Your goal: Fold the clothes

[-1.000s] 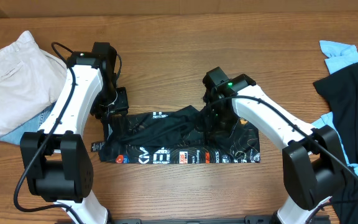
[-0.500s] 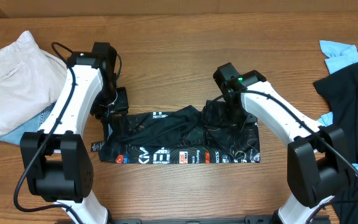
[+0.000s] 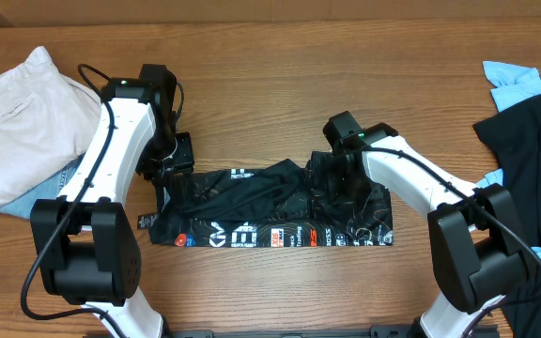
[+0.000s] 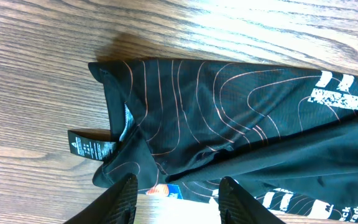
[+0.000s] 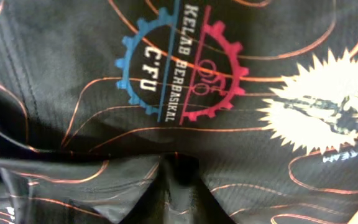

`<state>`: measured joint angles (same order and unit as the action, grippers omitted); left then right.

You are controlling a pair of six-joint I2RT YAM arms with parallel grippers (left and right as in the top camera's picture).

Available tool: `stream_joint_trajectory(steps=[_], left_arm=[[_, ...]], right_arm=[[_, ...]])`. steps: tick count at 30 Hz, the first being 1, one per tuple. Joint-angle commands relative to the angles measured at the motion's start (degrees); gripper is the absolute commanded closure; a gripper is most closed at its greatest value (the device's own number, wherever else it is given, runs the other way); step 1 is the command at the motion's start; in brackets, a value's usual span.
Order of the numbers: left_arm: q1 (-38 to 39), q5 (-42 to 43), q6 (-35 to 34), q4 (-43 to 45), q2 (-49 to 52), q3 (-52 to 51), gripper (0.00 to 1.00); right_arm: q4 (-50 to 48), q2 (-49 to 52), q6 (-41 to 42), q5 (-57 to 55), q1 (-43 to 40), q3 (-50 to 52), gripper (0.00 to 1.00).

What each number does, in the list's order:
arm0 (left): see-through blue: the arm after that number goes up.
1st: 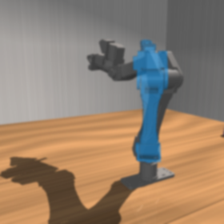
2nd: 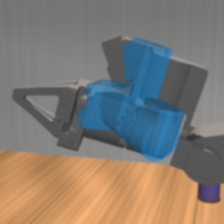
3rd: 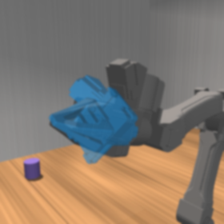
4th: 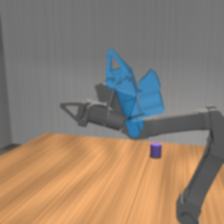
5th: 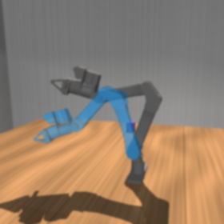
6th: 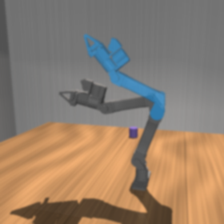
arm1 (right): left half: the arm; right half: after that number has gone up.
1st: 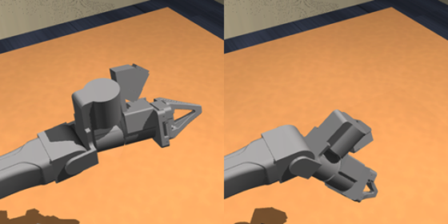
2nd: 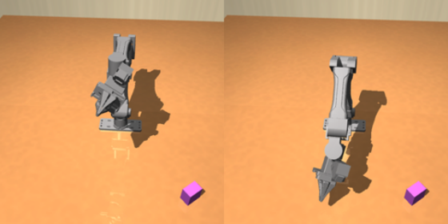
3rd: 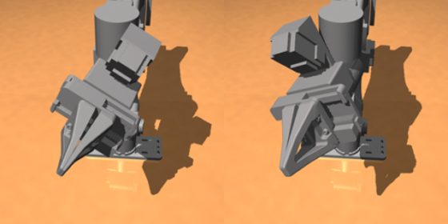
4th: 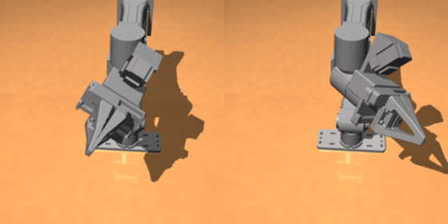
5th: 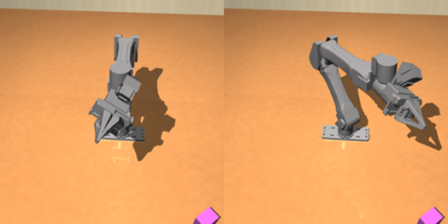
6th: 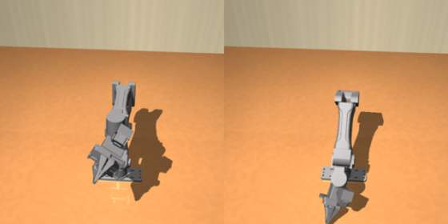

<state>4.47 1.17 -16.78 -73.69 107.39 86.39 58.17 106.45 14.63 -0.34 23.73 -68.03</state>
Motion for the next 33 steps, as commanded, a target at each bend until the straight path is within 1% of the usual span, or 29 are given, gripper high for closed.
stream_joint_trajectory(steps=[1,5,8,9,10,14,24,29,33], left_arm=[[0.0,-0.5,0.1,0.0,-1.2,0.3,0.54],[0.0,-0.5,0.1,0.0,-1.2,0.3,0.54],[0.0,-0.5,0.1,0.0,-1.2,0.3,0.53],[0.0,-0.5,0.1,0.0,-1.2,0.3,0.53],[0.0,-0.5,0.1,0.0,-1.2,0.3,0.53],[0.0,-0.5,0.1,0.0,-1.2,0.3,0.53],[0.0,-0.5,0.1,-0.5,-1.2,0.3,0.51],[0.0,-0.5,0.1,-0.7,-1.2,0.3,0.49],[0.0,-0.6,0.3,-1.1,-1.2,0.3,0.48]], right_arm=[[0.4,0.2,-3.5,4.9,0.3,0.2,0.93],[1.6,0.2,-10.1,13.7,0.3,0.2,0.92],[4.0,0.2,-17.6,21.3,0.3,0.2,0.87],[5.5,0.2,-20.5,23.9,0.3,0.2,0.84],[6.4,0.2,-21.6,24.5,0.3,0.2,0.81],[8.5,0.2,-22.4,24.4,0.3,0.2,0.71],[8.1,0.2,-22.4,24.8,0.3,0.2,0.64],[7.8,0.2,-28.5,34.2,0.3,0.2,0.59],[7.1,0.2,-28.3,34.9,0.3,0.1,0.59]])
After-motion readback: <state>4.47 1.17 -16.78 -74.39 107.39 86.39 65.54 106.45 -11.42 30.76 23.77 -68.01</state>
